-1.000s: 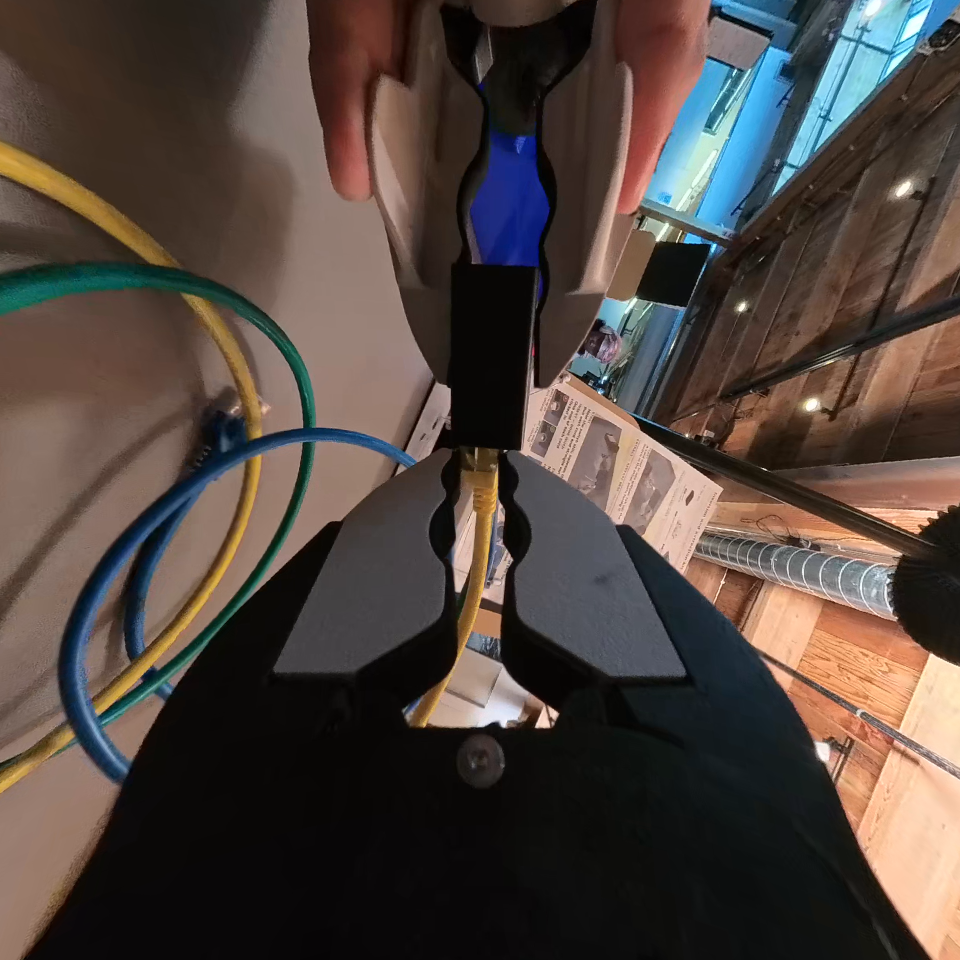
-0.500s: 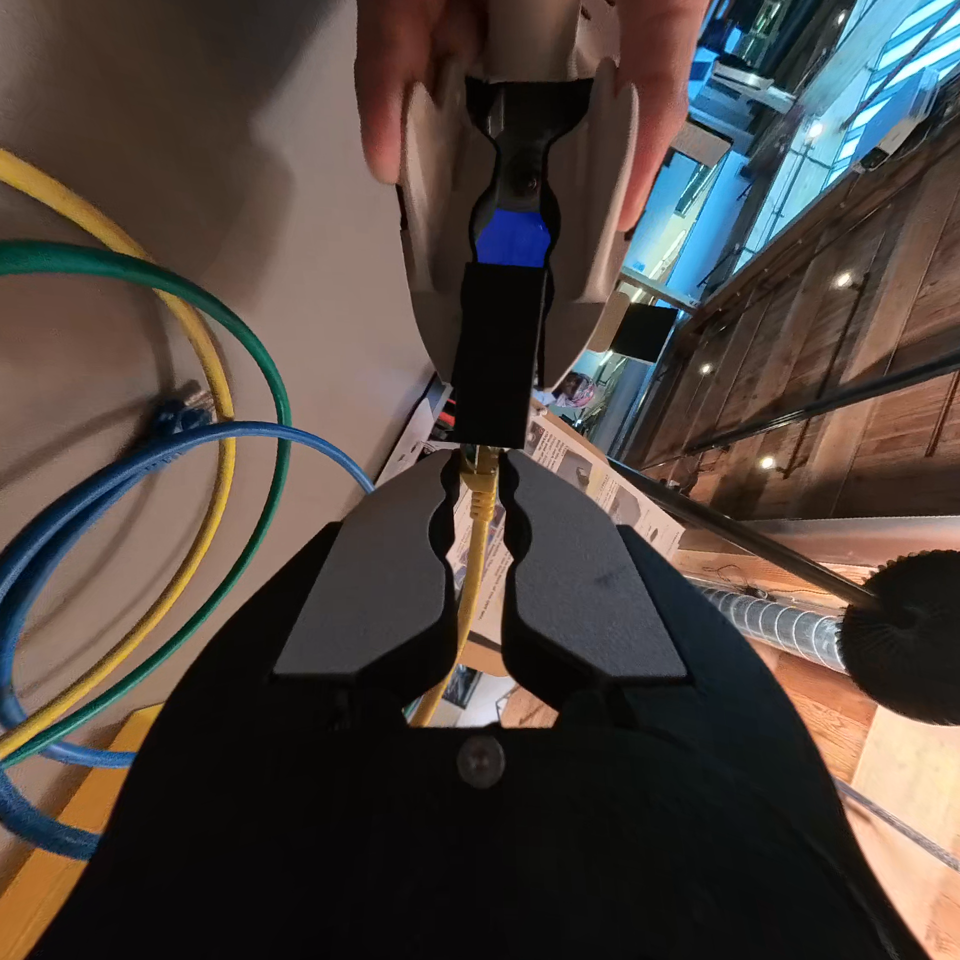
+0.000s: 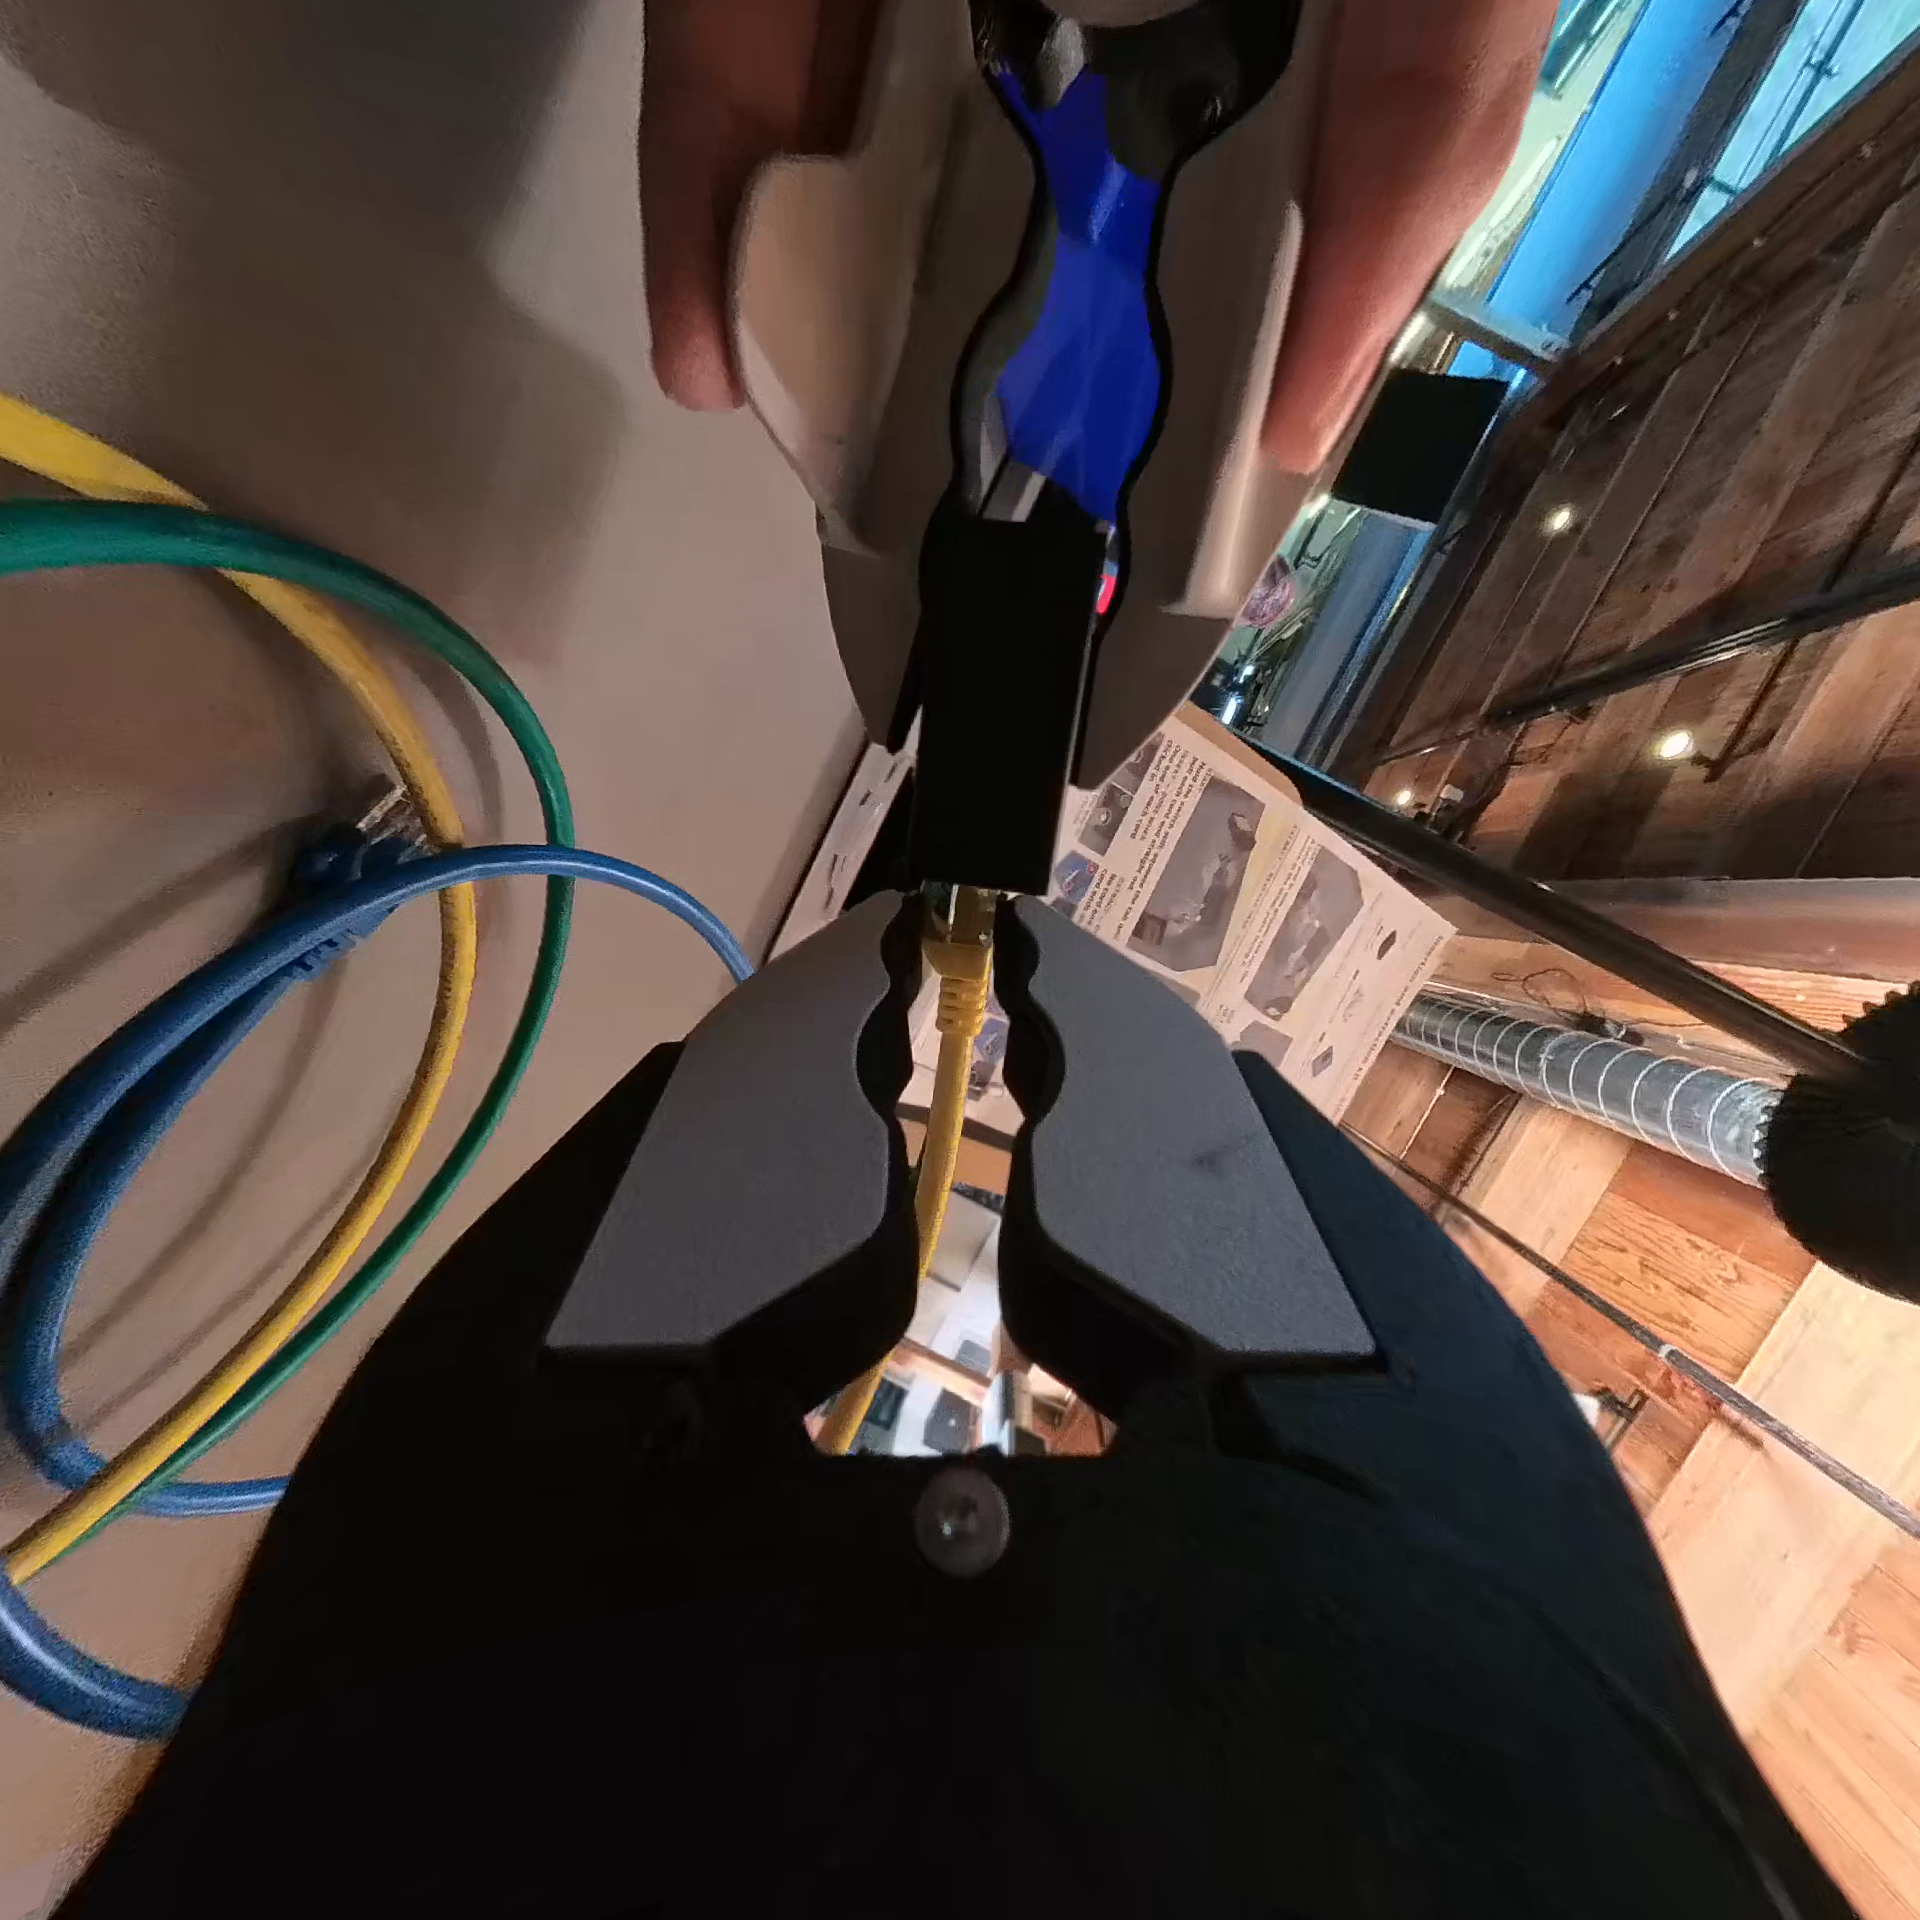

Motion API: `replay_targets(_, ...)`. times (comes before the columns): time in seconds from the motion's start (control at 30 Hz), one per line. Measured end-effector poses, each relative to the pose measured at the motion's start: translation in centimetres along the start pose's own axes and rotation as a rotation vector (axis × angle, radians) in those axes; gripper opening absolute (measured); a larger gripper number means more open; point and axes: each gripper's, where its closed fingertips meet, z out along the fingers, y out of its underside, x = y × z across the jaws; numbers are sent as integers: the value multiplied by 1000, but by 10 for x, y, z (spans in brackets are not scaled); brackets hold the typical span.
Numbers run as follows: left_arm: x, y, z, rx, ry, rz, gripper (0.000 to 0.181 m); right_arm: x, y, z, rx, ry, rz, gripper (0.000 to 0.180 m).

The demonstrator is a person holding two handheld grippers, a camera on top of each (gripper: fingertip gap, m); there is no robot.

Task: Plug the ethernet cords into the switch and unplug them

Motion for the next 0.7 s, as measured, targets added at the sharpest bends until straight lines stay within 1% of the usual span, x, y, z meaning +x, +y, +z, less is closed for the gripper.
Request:
replay_targets(0.13,0,2,-2,-34,20,-25,28,-1,-4,0,31,47,-27,14)
replay_targets(0.23,2,5,-3,-70,22,-4,27,1,-5,-1,66,96,-65,14)
replay_targets(0.43,8,2,-4,-55,20,10,27,8,-5,3,126,145,-42,14)
replay_targets(0.5,9,2,-4,-60,25,7,27,10,-5,4,142,133,-32,14)
replay_targets(0.6,8,-5,-2,-36,35,-6,27,7,-2,8,157,68,42,14)
replay_targets(0.7,1,-14,0,4,15,-18,29,-2,-1,14,156,3,65,14)
